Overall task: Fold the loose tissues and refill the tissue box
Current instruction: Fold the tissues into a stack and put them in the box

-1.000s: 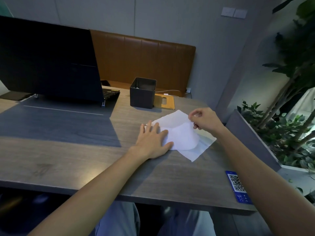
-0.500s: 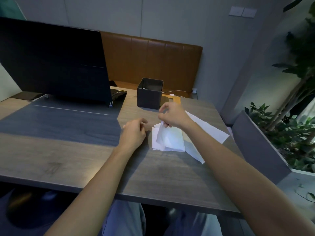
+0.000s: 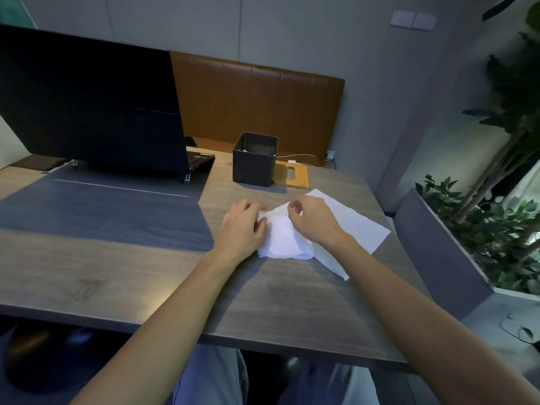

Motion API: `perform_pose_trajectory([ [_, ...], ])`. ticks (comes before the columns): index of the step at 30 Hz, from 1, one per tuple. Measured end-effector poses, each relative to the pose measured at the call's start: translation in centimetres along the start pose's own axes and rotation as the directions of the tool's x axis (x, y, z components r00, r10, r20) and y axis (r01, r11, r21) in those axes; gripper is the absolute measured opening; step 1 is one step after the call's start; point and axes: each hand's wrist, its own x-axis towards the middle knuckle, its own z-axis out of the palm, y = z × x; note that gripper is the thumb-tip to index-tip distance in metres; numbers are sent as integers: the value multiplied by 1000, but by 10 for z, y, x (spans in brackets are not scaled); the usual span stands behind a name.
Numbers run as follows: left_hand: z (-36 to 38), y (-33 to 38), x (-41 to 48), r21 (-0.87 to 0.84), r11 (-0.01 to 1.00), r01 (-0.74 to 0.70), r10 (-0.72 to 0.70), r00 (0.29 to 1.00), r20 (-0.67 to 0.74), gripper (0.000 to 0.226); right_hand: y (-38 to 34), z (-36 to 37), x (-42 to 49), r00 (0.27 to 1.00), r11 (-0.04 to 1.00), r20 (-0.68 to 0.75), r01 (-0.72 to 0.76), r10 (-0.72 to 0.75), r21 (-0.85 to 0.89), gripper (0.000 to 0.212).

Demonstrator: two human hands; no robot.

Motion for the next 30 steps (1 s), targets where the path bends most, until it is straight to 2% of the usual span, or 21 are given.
perform_pose_trajectory([
  [4,7,9,1,84,989,-122,106,980,166,42,24,11,-17,989,969,34,148,-144,-197,26],
  [9,10,18,-7,202,923,-328,228,888,399,53,34,16,-30,971,932,58,239,-232,-273,34],
  [12,12,20,-10,263,921,-289,140,872,470,59,26,12,-40,969,939,103,245,-226,-240,45],
  [15,14,23,-11,315,918,-239,49,859,510,65,22,14,-52,942,937,243,284,-232,-204,52],
  [18,12,19,-10,364,911,-194,-31,847,531,75,33,13,-56,931,952,349,197,-107,-232,62],
  [20,10,15,-9,390,906,-165,-74,846,529,79,39,11,-57,927,948,372,160,-49,-273,67],
  [24,13,14,-10,388,915,-111,-108,858,501,69,42,4,-67,933,928,359,120,16,-352,70],
  [30,13,14,-11,411,907,-93,-124,874,471,70,21,5,-87,910,947,394,229,-127,-224,63],
])
